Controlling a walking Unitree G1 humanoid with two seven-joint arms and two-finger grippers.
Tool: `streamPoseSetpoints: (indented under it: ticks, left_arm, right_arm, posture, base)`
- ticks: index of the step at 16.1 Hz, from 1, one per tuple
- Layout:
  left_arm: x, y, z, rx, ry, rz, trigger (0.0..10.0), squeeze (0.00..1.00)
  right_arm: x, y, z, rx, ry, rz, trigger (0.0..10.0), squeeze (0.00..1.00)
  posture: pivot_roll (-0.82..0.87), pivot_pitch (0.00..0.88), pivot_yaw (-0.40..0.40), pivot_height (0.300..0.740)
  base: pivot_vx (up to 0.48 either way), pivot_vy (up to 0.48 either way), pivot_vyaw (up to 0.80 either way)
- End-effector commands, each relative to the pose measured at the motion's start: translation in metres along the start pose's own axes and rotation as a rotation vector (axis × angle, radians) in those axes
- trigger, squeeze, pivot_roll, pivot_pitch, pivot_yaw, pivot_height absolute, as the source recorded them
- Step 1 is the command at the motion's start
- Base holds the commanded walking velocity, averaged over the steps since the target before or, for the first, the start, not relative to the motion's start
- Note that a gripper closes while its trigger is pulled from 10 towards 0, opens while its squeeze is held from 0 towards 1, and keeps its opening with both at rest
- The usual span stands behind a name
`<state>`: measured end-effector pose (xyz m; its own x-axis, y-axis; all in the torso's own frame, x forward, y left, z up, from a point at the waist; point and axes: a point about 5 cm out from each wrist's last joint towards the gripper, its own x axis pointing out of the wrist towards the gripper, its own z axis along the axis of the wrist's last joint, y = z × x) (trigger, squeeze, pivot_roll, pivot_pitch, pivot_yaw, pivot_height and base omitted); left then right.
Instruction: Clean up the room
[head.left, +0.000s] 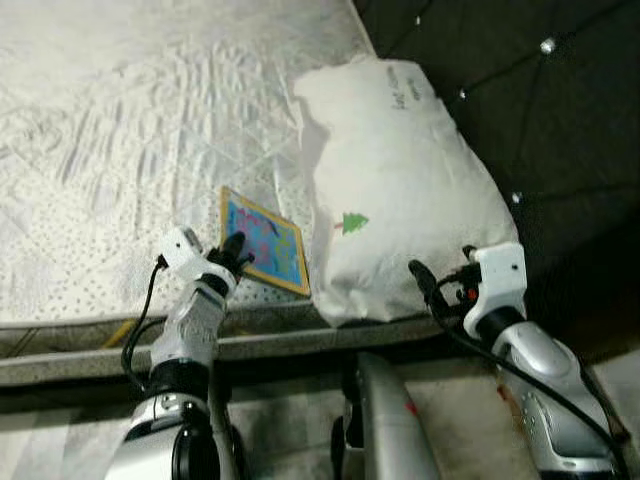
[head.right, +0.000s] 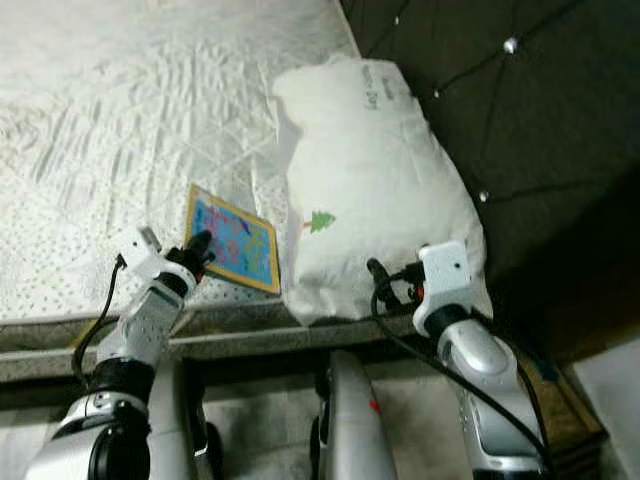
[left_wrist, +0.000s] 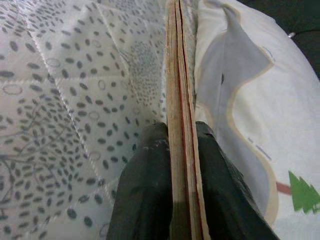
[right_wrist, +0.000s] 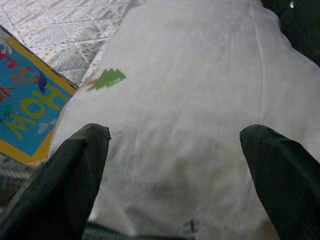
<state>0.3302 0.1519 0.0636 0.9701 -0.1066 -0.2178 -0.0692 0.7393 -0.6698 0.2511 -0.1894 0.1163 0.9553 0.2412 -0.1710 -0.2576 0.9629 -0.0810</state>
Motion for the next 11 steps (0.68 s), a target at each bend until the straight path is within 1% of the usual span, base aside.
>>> streamPoseSetpoints:
  ticks: [1, 3, 4, 5, 6, 7, 8, 11]
  left_arm:
    - [-0.004, 0.003, -0.009, 0.004, 0.034, -0.003, 10.0, 0.00]
    - [-0.006, 0.013, -0.018, -0.004, 0.093, 0.014, 10.0, 0.00]
    - [-0.007, 0.017, -0.024, -0.027, 0.134, 0.014, 10.0, 0.00]
    - [-0.005, 0.021, -0.027, -0.011, 0.161, 0.004, 10.0, 0.00]
    - [-0.003, 0.020, -0.024, -0.009, 0.152, -0.001, 10.0, 0.00]
    - [0.000, 0.020, -0.017, 0.004, 0.116, 0.003, 10.0, 0.00]
    - [0.004, 0.019, -0.012, -0.007, 0.103, 0.003, 10.0, 0.00]
    - [0.006, 0.024, -0.010, -0.016, 0.124, 0.028, 10.0, 0.00]
  right_arm:
    - [-0.001, -0.001, -0.002, -0.006, 0.014, -0.001, 10.0, 0.00]
    - [-0.001, -0.001, -0.001, -0.007, 0.013, 0.003, 10.0, 0.00]
    - [0.000, -0.003, 0.000, -0.010, 0.010, -0.002, 10.0, 0.00]
    - [-0.001, -0.006, 0.002, -0.009, 0.007, -0.012, 10.0, 0.00]
    - [-0.002, -0.008, 0.003, -0.010, 0.006, -0.015, 10.0, 0.00]
    - [-0.003, -0.011, 0.004, -0.015, 0.006, -0.022, 10.0, 0.00]
    - [-0.005, -0.014, 0.004, -0.019, 0.009, -0.031, 10.0, 0.00]
    - [-0.007, -0.011, 0.008, -0.015, -0.001, -0.032, 10.0, 0.00]
  posture:
    - [-0.18, 0.146, -0.085, 0.566]
    - [-0.18, 0.150, -0.086, 0.566]
    - [-0.18, 0.154, -0.089, 0.566]
    - [-0.20, 0.157, -0.091, 0.566]
    - [-0.21, 0.160, -0.092, 0.566]
    - [-0.21, 0.161, -0.092, 0.566]
    - [-0.22, 0.161, -0.091, 0.566]
    - [-0.24, 0.161, -0.091, 0.566]
  base:
    - [0.000, 0.000, 0.00]
    - [0.000, 0.000, 0.00]
    - [0.000, 0.000, 0.00]
    - [0.000, 0.000, 0.00]
    - [0.000, 0.000, 0.00]
    - [0.000, 0.000, 0.00]
    - [0.000, 0.000, 0.00]
    - [0.000, 0.000, 0.00]
